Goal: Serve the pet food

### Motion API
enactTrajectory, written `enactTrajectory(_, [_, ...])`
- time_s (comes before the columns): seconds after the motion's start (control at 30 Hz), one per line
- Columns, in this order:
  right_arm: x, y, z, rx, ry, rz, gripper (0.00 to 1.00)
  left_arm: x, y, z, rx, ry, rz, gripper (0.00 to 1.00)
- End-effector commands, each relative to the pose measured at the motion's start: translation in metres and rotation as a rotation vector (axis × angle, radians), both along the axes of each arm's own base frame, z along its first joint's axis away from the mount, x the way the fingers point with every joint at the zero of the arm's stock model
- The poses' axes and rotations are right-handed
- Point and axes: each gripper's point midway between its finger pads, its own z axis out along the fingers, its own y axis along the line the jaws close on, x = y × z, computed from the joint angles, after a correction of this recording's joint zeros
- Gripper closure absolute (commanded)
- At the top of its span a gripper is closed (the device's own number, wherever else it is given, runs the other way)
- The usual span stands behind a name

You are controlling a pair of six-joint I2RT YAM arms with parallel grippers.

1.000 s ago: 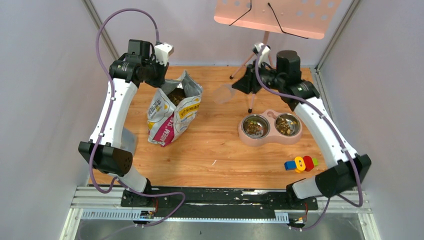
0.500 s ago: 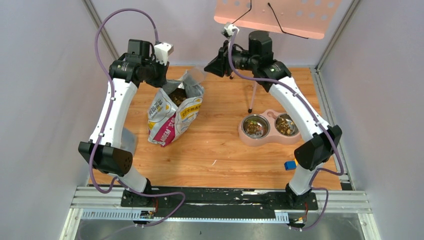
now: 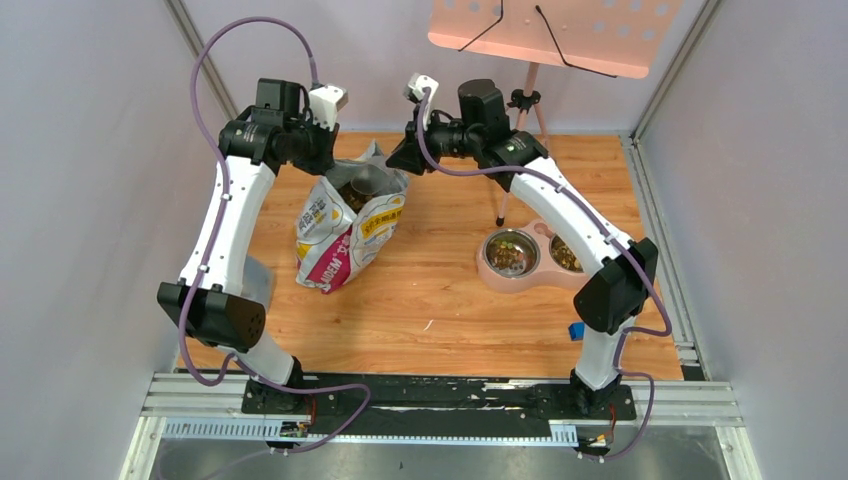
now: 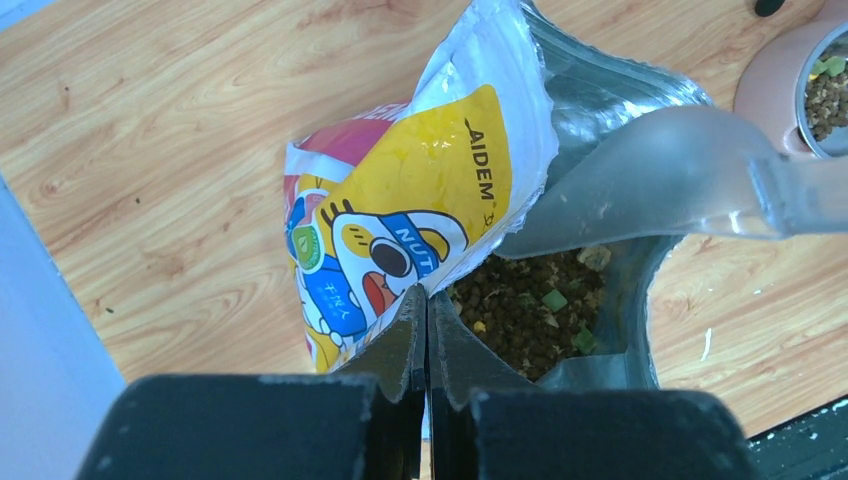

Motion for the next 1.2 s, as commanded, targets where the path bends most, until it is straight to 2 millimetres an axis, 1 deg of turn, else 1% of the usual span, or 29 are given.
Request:
enactTrajectory(0.0, [-0.016, 0.004, 0.008, -0.004, -0.074, 0.057, 1.00, 0.035, -0.018, 0.050, -0.082, -0.215, -0.049, 1.00])
enactTrajectory(0.1, [-0.012, 0.009, -0.008, -0.030, -0.048, 0.062, 1.00, 0.040, -0.017, 0.046, -0.069, -0.214, -0.046, 1.00])
enactTrajectory(0.17, [0.000, 0.015, -0.023, -0.048, -0.012, 0.042, 1.00, 0.042, -0.017, 0.045, -0.069, -0.213, -0.043, 1.00])
enactTrajectory(0.27, [0.015, 0.024, -0.035, -0.055, 0.025, 0.017, 1.00, 0.043, -0.019, 0.044, -0.071, -0.208, -0.051, 1.00])
enactTrajectory(0.43, [0.024, 0.040, -0.024, -0.022, 0.005, 0.028, 1.00, 0.042, -0.014, 0.048, -0.041, -0.228, -0.055, 1.00])
enactTrajectory(0.47, [0.026, 0.044, -0.024, -0.022, -0.003, 0.027, 1.00, 0.041, -0.011, 0.048, -0.024, -0.239, -0.049, 1.00])
enactTrajectory(0.5, [0.028, 0.047, -0.026, -0.024, -0.008, 0.026, 1.00, 0.040, -0.009, 0.054, -0.018, -0.268, -0.045, 1.00])
enactTrajectory(0.53, [0.029, 0.050, -0.029, -0.030, -0.011, 0.022, 1.00, 0.041, -0.005, 0.049, 0.001, -0.267, -0.037, 1.00])
enactTrajectory(0.57, [0.030, 0.054, -0.035, -0.040, -0.009, 0.020, 1.00, 0.040, -0.003, 0.055, 0.009, -0.298, -0.036, 1.00])
enactTrajectory(0.6, [0.030, 0.057, -0.042, -0.050, -0.003, 0.017, 1.00, 0.040, 0.000, 0.050, 0.022, -0.292, -0.027, 1.00])
enactTrajectory(0.7, [0.027, 0.064, -0.059, -0.082, 0.021, 0.022, 1.00, 0.036, 0.004, 0.048, 0.046, -0.293, -0.023, 1.00])
enactTrajectory(0.87, [0.030, 0.069, -0.073, -0.135, 0.002, -0.001, 1.00, 0.029, 0.009, 0.046, 0.075, -0.270, -0.021, 1.00])
enactTrajectory(0.93, [0.031, 0.070, -0.084, -0.179, -0.001, -0.011, 1.00, 0.028, 0.011, 0.050, 0.084, -0.279, -0.017, 1.00])
enactTrajectory(1.03, [0.027, 0.068, -0.105, -0.243, 0.021, -0.016, 1.00, 0.030, 0.013, 0.057, 0.084, -0.297, -0.005, 1.00])
enactTrajectory(1.17, [0.022, 0.065, -0.137, -0.307, 0.063, -0.018, 1.00, 0.032, 0.014, 0.056, 0.087, -0.291, 0.007, 1.00])
